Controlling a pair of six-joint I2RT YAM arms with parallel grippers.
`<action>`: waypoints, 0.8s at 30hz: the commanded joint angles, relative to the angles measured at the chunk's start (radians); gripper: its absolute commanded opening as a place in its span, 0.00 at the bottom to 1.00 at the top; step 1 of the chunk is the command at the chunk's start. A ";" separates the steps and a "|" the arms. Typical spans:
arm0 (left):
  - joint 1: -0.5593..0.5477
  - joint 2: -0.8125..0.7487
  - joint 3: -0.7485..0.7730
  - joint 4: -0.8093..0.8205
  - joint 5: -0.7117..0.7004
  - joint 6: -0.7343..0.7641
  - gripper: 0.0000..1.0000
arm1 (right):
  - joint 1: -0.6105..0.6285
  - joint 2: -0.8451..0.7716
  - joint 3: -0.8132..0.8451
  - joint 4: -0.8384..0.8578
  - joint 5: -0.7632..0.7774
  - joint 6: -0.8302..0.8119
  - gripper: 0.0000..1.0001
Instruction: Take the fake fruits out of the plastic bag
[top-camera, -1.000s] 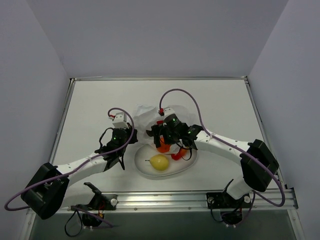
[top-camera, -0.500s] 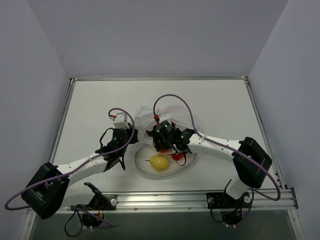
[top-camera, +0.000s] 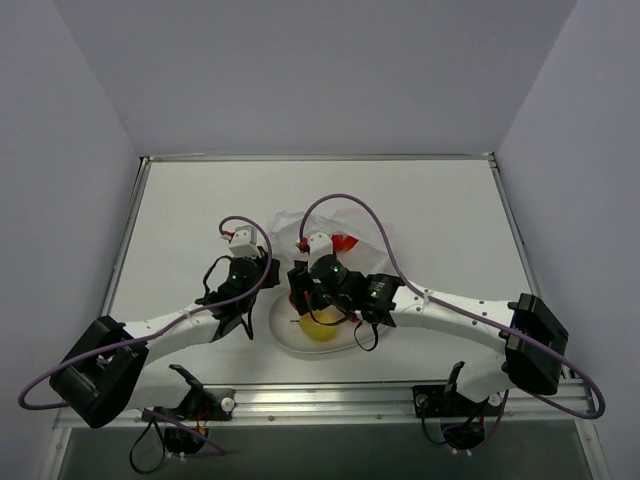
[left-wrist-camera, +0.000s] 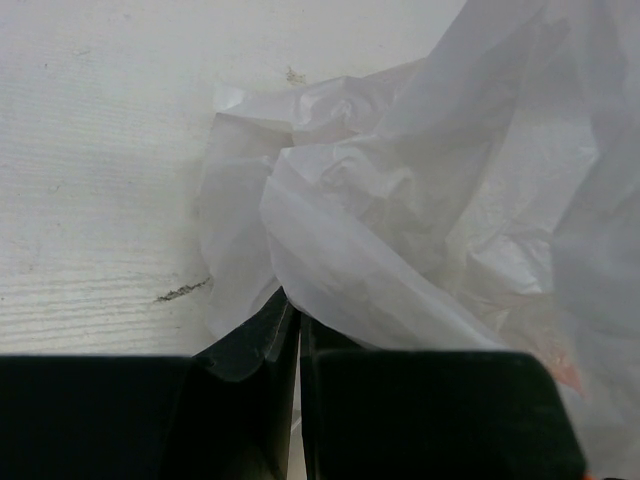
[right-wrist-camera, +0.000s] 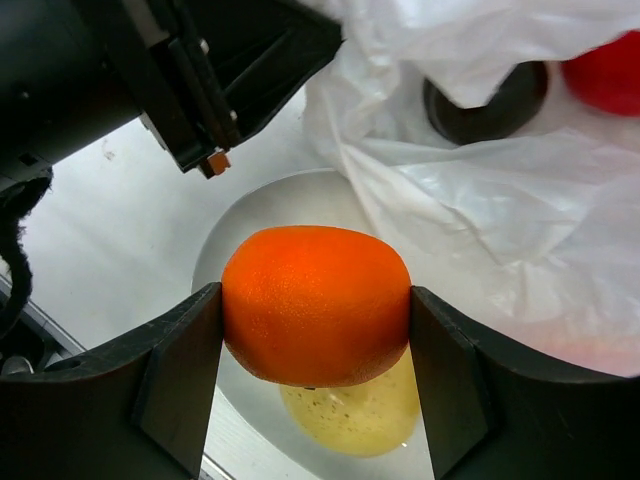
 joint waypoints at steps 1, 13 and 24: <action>-0.005 -0.009 0.032 0.054 0.010 -0.029 0.02 | 0.027 0.068 -0.024 0.103 -0.006 0.031 0.36; 0.016 -0.055 0.060 0.005 -0.025 0.024 0.02 | 0.046 0.216 -0.029 0.247 0.090 0.066 0.50; 0.033 -0.048 0.040 0.042 -0.005 0.027 0.02 | -0.082 0.174 0.049 0.247 0.176 0.086 0.52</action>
